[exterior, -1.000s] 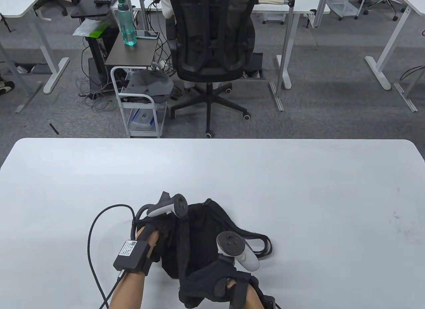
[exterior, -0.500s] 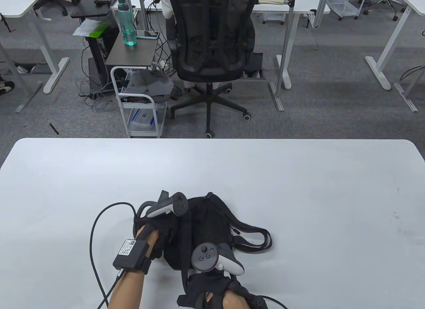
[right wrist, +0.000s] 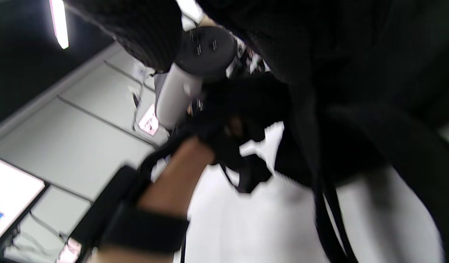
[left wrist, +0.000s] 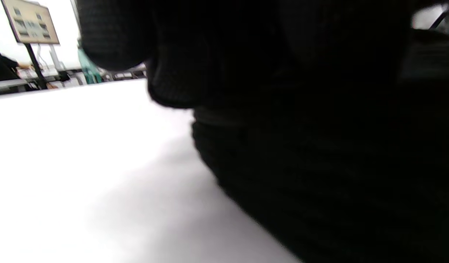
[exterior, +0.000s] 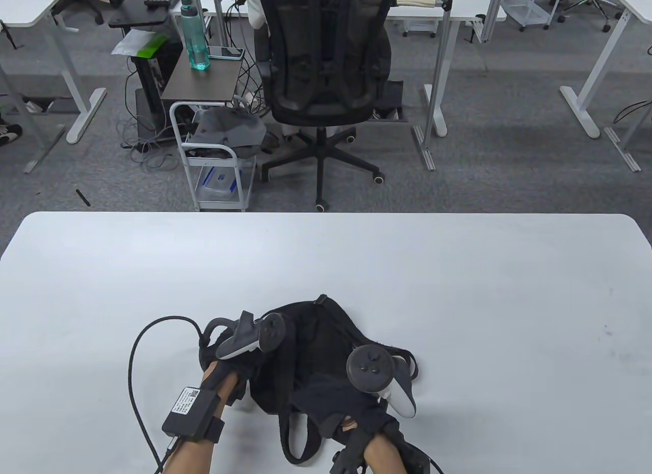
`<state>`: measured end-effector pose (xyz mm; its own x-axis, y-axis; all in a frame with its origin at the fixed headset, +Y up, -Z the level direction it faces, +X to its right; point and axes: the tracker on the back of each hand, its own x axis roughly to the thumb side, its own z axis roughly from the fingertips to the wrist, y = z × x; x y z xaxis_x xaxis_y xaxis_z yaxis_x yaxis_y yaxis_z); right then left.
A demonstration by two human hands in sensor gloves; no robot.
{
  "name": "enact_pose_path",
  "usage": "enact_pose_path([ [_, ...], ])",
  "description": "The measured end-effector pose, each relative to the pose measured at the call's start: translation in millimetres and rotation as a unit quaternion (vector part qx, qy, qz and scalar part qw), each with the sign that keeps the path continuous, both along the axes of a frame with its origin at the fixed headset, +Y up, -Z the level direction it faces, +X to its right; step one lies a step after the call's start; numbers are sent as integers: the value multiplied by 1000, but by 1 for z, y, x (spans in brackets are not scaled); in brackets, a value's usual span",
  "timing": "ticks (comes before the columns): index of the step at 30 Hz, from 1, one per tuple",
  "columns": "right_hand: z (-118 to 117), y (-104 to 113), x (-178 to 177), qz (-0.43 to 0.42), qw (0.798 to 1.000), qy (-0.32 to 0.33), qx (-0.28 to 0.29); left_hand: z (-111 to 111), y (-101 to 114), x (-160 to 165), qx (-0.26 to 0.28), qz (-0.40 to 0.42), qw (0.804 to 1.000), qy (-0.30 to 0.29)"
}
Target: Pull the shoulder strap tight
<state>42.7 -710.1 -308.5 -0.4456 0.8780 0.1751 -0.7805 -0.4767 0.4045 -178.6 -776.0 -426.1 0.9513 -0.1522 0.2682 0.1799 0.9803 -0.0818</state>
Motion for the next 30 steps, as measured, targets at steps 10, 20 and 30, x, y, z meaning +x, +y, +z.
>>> enact_pose_path([
  [10,-21,24,60,105,972,-88,192,27,18,-28,59,-44,997,34],
  [20,-30,-36,143,243,957,-120,102,70,7,-58,-25,40,999,9],
  [30,-37,-91,184,324,932,-146,68,77,-10,-63,-19,25,1000,2],
])
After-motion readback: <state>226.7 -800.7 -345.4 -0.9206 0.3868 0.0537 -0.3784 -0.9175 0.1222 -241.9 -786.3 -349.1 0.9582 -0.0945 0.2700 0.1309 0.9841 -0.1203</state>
